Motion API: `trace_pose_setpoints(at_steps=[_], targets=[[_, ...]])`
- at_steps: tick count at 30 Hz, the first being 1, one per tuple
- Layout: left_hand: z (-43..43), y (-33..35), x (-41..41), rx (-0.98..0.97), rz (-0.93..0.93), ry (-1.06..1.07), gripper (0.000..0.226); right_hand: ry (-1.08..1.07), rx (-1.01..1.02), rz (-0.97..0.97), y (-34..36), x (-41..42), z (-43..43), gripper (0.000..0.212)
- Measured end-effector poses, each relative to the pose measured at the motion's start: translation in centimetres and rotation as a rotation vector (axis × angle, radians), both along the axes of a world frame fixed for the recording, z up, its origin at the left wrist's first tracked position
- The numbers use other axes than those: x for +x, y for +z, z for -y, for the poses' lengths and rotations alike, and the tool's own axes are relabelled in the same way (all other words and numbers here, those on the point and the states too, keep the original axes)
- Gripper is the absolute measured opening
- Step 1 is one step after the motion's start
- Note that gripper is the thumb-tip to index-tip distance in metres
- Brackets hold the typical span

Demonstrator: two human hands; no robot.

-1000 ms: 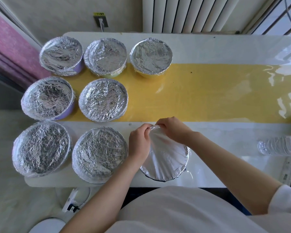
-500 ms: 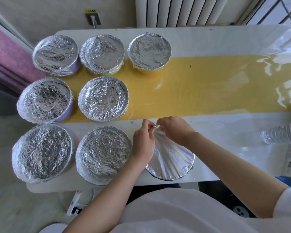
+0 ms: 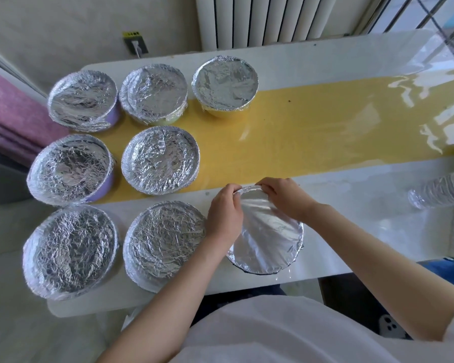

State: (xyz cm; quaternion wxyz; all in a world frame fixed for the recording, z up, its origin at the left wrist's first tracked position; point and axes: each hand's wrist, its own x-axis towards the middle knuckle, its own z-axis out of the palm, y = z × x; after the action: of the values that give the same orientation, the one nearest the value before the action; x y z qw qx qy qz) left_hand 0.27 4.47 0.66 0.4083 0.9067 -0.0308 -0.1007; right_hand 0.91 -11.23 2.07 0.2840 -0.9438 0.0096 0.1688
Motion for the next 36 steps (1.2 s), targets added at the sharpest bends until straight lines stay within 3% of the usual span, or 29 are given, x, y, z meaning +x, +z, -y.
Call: trace_pose_setpoints(at_steps=[10,27,36], targets=[[-0.2,-0.5,0.7,-0.043,0.073,0.012,0.020,-0.035,-0.054,-0.022,-0.2,0.0,-0.7,0.033],[-0.5,-0.2,0.4,-0.060,0.075,-0.071,0.022,0.082,-0.057,-0.014,0.6,0.1,-2.1,0.029],[-0.7,-0.3,1.0,-0.059,0.021,-0.088,0.011,-0.017,-0.103,0.024,-0.8,-0.3,-2.3,0.036]])
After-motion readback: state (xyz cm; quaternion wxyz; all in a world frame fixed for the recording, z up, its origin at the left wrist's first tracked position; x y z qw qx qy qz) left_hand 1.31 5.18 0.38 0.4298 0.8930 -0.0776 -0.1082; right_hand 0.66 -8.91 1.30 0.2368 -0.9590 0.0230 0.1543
